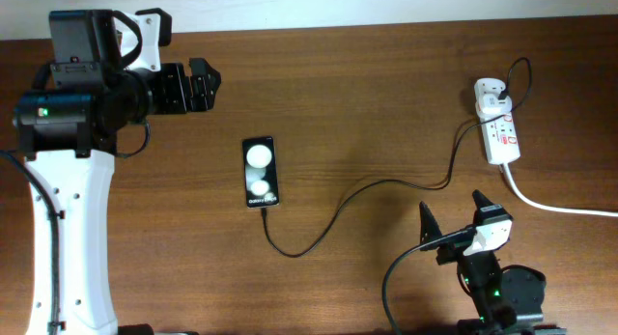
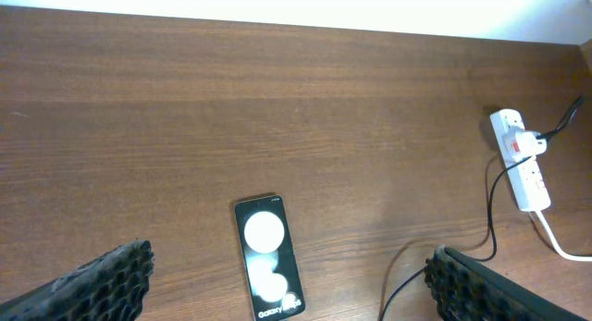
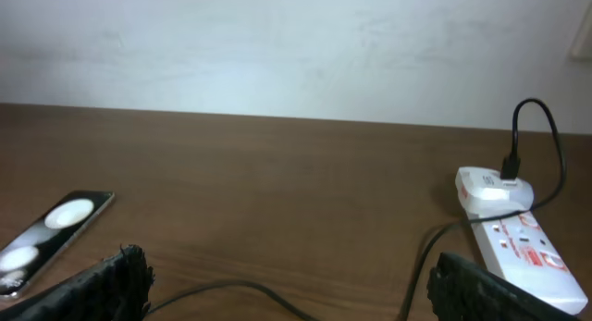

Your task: Plug charger to phone and switch on socket

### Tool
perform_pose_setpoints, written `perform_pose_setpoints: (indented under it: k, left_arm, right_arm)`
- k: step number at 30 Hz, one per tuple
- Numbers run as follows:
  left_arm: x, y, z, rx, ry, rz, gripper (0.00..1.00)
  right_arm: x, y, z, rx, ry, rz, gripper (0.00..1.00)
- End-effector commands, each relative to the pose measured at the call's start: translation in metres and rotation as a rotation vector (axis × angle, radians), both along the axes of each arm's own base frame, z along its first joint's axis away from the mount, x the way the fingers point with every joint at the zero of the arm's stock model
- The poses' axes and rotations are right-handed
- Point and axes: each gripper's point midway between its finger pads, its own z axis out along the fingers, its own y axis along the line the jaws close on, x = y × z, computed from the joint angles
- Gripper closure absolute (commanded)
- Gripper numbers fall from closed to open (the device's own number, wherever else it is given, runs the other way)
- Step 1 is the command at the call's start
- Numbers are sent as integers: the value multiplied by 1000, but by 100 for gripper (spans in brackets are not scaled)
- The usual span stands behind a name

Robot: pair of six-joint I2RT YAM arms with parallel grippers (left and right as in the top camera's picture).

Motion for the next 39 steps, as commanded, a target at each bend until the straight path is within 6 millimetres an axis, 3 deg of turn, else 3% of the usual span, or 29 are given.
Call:
perform_pose_setpoints:
  k: [1,2,29,32,39]
  left_arm:
    - [-1,1,8,3,-21,-1,1]
    - [-1,1,8,3,-21,-1,1]
    - [-1,1,8,3,-21,-1,1]
    - [1,10,5,44,-20,37,1]
    - [-16,17,-1,84,24,65,1]
  right_arm:
    - [2,3,-14,8,14,15,1]
    - [3,3,-24,7,32,15,1]
    - [9,-5,-19,4,-35,-34,1]
    - [9,-5,-19,4,-35,-34,1]
    - [9,-5,-19,4,-35,-34,1]
